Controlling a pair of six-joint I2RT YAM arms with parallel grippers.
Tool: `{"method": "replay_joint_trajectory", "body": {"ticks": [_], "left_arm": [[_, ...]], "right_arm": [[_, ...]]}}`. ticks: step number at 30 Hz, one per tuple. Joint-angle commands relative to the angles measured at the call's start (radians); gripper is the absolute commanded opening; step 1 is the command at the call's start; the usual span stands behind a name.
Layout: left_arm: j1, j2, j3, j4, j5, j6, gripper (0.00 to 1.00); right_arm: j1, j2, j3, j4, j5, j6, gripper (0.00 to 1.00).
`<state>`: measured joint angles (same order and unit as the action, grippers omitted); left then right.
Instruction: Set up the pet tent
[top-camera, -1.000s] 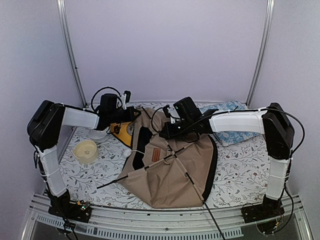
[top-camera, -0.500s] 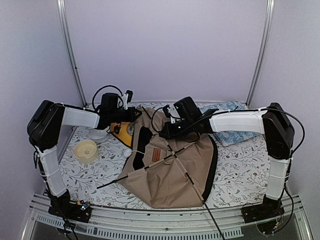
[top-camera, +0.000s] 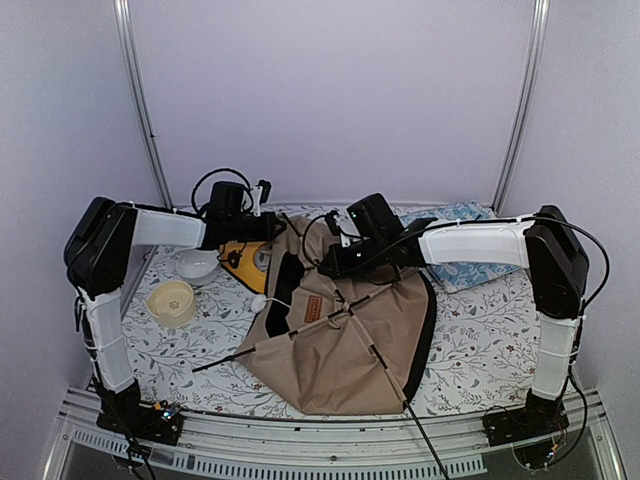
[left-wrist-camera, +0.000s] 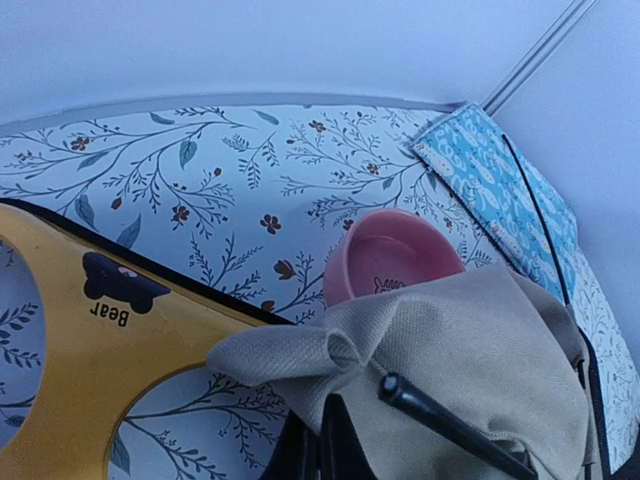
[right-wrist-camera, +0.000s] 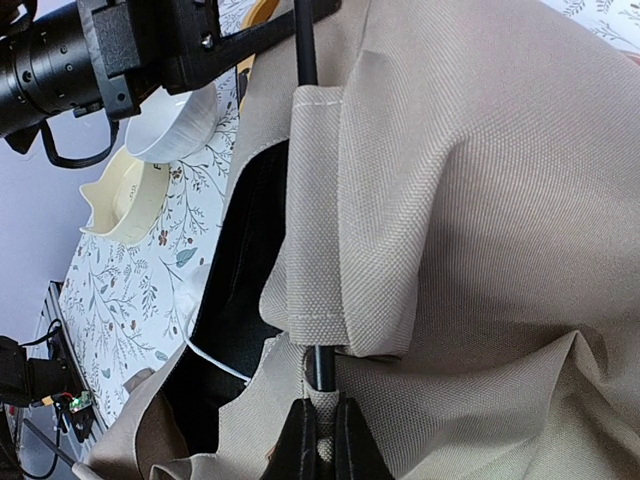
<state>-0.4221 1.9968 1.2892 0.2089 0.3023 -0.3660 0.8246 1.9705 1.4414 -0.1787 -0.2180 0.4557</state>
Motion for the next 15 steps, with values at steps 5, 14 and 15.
{"method": "replay_joint_trajectory", "body": {"ticks": [5,14,15], "left_arm": [[-0.01,-0.074,-0.058,0.06,-0.023,0.066,0.0],[-0.015,-0.113,-0.084,0.093,-0.013,0.144,0.0],[-0.015,-0.116,-0.082,0.09,-0.009,0.153,0.0]], "right_arm": [[-0.008,-0.003,0.008,-0.002,0.001,0.022,0.0],[-0.01,0.025,0.024,-0.021,-0.04,0.011,0.0],[-0.01,0.026,0.024,-0.022,-0.041,0.011,0.0]]}}
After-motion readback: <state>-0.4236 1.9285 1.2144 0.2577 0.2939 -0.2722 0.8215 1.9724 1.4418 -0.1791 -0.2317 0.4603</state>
